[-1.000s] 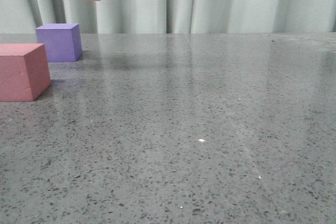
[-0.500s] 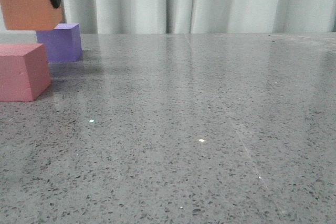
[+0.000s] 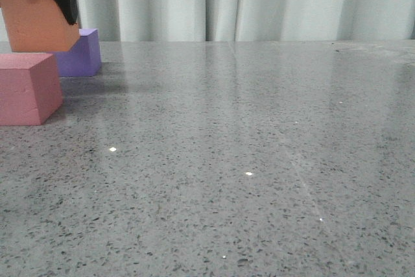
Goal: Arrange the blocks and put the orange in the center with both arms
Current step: 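Lift the orange cube and carry it toward the purple cube, then lower the orange cube between the pink and purple cubes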
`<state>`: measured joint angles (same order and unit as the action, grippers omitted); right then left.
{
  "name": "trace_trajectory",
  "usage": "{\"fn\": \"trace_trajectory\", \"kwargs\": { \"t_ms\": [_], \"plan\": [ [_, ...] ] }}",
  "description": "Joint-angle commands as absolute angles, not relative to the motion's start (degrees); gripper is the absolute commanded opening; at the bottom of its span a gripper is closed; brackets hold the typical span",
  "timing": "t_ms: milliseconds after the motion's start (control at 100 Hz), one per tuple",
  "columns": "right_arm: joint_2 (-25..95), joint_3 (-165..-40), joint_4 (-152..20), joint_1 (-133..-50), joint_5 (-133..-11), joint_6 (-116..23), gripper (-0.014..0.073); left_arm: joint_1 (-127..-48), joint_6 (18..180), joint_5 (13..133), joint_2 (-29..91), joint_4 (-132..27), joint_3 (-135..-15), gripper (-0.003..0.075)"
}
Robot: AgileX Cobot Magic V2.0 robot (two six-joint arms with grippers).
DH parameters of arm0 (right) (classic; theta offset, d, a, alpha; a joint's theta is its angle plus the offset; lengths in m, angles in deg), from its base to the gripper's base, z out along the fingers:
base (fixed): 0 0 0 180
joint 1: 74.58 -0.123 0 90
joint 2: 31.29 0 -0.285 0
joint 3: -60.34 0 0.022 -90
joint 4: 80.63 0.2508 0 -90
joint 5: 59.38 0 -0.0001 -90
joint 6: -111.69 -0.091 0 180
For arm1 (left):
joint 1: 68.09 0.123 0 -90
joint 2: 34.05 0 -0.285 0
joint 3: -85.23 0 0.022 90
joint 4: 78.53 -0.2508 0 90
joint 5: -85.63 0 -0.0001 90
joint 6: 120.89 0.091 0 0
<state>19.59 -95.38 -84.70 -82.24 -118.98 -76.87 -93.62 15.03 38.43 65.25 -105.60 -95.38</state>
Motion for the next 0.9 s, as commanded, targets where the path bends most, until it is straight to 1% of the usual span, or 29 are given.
{"fn": "trace_trajectory", "kwargs": {
  "t_ms": [0, 600, 890],
  "plan": [
    [19.33, -96.58, -85.06, -81.76, -115.62, -76.23, 0.0652, -93.18, 15.10, 41.57, 62.81, -107.09, -96.77, 0.0125],
    [19.33, -96.58, -85.06, -81.76, -115.56, -76.23, 0.0652, -92.35, 15.10, 43.73, 62.81, -105.95, -96.77, 0.0125],
    [19.33, -96.58, -85.06, -81.76, -115.56, -76.23, 0.0652, -92.35, 15.10, 45.40, 63.99, -106.39, -94.07, 0.0125]
  ]
}}
